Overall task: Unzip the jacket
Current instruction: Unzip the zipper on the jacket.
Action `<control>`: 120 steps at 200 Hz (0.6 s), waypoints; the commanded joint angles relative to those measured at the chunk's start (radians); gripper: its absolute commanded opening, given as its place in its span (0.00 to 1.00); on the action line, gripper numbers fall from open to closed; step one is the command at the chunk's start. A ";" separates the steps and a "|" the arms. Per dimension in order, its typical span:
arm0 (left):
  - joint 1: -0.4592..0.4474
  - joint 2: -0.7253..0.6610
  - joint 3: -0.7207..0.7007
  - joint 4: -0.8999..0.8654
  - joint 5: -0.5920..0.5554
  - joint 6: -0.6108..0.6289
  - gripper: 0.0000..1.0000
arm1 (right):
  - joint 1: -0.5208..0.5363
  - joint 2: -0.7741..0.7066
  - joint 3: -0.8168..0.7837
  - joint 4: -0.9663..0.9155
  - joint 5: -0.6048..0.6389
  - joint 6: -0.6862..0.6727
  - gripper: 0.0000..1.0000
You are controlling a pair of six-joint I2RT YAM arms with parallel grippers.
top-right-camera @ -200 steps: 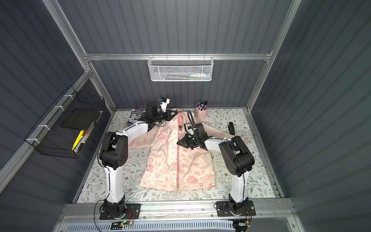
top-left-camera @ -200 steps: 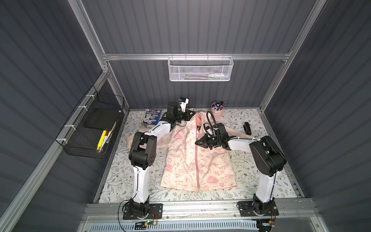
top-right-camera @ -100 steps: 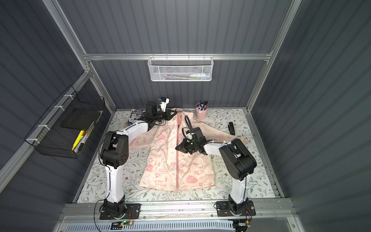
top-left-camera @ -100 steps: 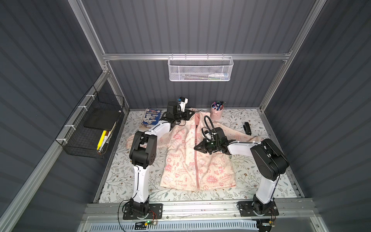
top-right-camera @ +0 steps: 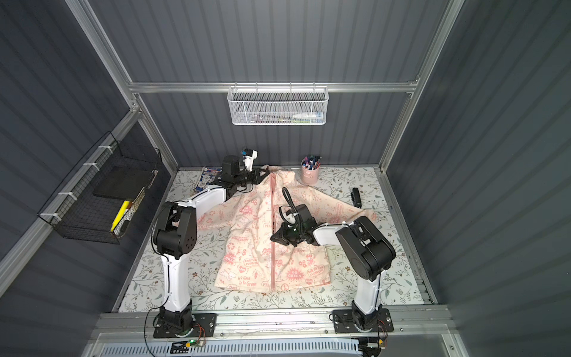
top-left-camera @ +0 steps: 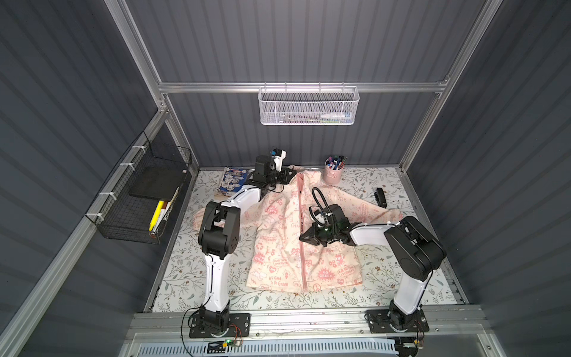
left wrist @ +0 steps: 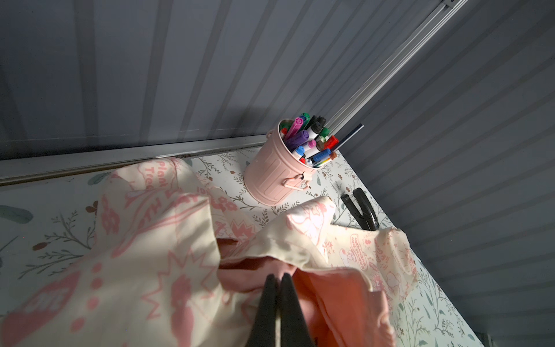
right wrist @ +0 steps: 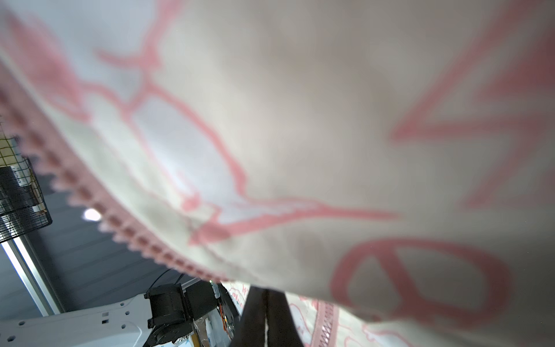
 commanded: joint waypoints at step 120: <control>0.030 0.036 0.062 0.033 -0.053 -0.006 0.00 | 0.043 -0.088 -0.165 0.019 0.015 0.051 0.00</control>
